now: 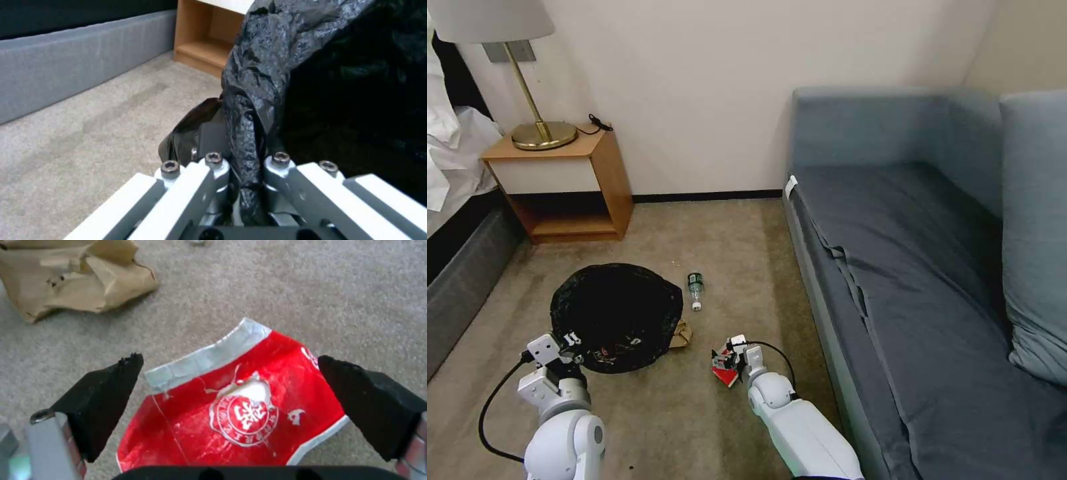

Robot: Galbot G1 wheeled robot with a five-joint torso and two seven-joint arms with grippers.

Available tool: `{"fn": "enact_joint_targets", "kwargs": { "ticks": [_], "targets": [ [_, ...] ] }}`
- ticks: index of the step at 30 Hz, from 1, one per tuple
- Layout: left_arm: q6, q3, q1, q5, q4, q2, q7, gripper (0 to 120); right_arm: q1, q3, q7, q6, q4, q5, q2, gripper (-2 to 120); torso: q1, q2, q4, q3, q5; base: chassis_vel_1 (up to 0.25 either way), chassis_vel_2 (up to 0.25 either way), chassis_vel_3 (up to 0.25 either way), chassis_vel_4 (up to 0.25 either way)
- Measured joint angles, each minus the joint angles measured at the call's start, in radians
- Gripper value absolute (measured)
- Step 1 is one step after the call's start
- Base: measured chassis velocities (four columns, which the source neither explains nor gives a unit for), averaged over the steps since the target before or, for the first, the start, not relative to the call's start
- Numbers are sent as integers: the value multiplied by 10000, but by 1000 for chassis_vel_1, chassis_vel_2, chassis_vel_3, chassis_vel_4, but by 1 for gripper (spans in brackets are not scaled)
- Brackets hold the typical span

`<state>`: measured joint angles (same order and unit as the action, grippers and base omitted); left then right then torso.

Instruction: Pick up the trash bin, then pick up the garbage on the floor and place it into the trash bin.

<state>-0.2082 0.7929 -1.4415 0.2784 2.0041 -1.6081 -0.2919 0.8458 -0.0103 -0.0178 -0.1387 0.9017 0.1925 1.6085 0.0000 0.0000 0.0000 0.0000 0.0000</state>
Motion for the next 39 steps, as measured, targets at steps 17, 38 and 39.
{"fn": "enact_joint_targets", "kwargs": {
  "ticks": [17,38,39],
  "targets": [
    [29,9,-66,-23,22,0,10,4,111,21,284,293,-229,-226,-4,100,0,0,0,0,0,0,0,0,0],
    [59,-12,-154,-50,97,0,22,4,-14,-7,694,736,-662,-456,-4,100,0,0,0,0,0,0,0,0,0],
    [61,-13,-156,-54,105,0,22,4,-17,-20,724,749,-661,-459,-4,100,0,0,0,0,0,0,0,0,0]
  ]
}}
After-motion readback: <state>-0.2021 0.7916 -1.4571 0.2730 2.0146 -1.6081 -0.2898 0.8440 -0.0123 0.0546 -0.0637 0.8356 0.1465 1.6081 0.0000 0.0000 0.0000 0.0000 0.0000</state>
